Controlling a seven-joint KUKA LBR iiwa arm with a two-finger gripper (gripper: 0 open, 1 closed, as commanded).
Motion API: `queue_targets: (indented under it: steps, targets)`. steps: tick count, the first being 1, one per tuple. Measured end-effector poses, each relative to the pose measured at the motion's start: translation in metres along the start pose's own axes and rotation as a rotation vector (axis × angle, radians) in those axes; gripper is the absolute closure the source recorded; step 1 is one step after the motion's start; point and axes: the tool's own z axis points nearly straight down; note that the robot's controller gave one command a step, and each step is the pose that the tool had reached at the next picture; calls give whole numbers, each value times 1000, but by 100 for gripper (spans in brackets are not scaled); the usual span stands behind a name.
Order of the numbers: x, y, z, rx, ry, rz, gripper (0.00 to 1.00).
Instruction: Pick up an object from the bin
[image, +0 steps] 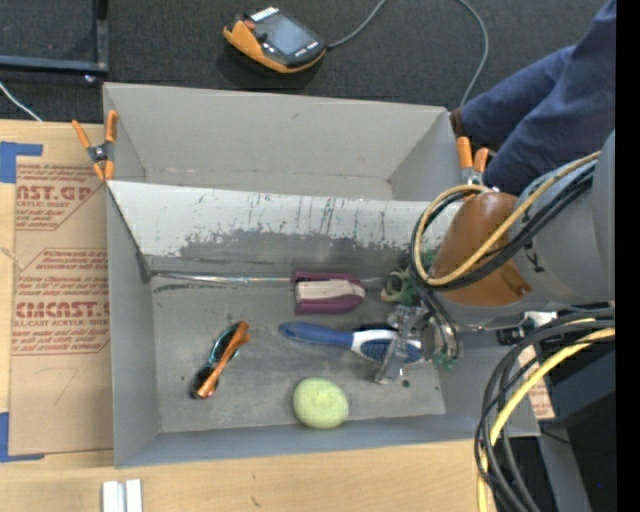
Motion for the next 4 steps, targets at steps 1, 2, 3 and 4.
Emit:
queue_targets:
  steps: [1,2,3,4]
  targets:
    - [1,0,-3,0,3,0,100]
    - [2,0,-11,1,8,0,100]
    - [3,0,-32,1,10,0,100]
    - [1,1,-55,0,5,-1,100]
